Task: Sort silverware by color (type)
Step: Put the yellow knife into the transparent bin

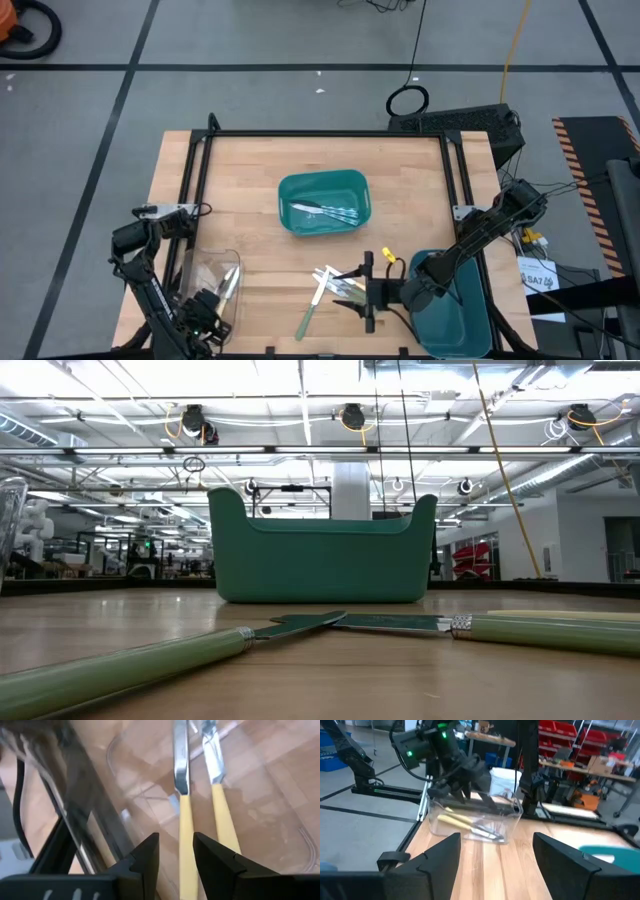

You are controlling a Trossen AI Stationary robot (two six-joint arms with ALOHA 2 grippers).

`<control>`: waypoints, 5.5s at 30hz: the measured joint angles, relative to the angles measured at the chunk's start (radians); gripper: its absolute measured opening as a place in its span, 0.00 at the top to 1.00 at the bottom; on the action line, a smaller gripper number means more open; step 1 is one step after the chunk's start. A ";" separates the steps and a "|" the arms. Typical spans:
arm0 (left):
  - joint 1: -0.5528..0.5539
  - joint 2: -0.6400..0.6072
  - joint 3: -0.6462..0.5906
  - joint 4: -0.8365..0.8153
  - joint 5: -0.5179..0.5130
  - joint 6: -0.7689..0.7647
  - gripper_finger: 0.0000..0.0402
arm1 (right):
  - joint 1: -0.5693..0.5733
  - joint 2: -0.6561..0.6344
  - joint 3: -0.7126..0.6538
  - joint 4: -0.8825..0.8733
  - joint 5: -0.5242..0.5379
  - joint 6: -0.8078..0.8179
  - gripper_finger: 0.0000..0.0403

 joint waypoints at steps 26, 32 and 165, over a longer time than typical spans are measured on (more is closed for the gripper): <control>0.107 -0.039 0.161 -0.016 -0.803 0.618 0.68 | 0.035 0.060 0.487 -1.479 -0.421 0.980 0.40; 0.196 -0.039 0.161 0.105 -0.848 0.816 0.68 | 0.036 0.181 0.487 -1.533 -0.543 1.008 0.40; 0.190 0.133 0.161 1.663 -0.995 1.855 0.68 | 0.226 0.451 0.653 -0.255 0.303 0.008 0.83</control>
